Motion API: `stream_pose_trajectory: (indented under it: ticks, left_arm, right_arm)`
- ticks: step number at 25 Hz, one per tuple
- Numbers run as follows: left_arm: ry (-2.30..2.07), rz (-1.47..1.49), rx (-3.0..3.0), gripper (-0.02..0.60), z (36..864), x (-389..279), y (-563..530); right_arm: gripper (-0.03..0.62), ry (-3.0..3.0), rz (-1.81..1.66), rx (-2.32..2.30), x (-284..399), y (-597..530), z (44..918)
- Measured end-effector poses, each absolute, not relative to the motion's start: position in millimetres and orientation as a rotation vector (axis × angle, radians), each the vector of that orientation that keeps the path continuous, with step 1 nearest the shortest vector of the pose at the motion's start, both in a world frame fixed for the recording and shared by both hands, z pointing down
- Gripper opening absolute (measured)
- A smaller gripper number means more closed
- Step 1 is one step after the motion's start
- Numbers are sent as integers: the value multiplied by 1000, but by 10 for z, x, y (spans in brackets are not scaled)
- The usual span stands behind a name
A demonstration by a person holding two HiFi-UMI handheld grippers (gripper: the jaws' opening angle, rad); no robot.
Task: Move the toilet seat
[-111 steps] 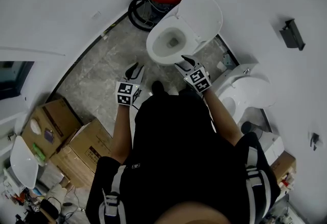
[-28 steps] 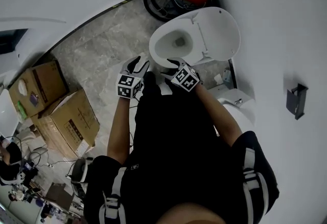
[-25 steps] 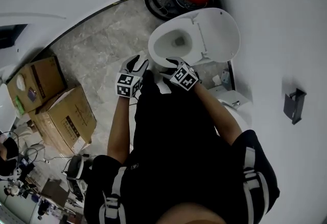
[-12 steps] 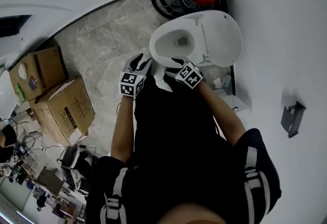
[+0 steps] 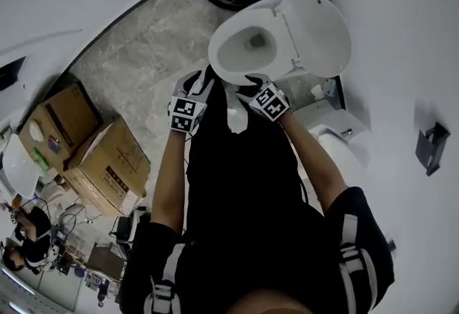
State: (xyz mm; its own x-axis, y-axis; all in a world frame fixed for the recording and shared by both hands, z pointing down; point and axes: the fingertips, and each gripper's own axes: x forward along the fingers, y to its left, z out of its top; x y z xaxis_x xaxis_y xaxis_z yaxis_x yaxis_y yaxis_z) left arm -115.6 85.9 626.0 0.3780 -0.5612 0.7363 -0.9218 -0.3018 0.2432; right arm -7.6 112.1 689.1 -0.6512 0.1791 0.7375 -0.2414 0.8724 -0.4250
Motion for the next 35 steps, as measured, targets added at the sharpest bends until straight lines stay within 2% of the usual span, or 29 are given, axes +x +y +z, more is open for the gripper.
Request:
stream_pose_trajectory:
  ticks: [14,35]
  left_arm:
    - [-1088,724,1973,169,7449,-1236,770]
    - [-934,822,1858,169,8917,-1431,1111]
  right_arm:
    - [269,-2098,781,143,-183,1392,7808]
    - [272,-2080,811,154,-809,1146,9128]
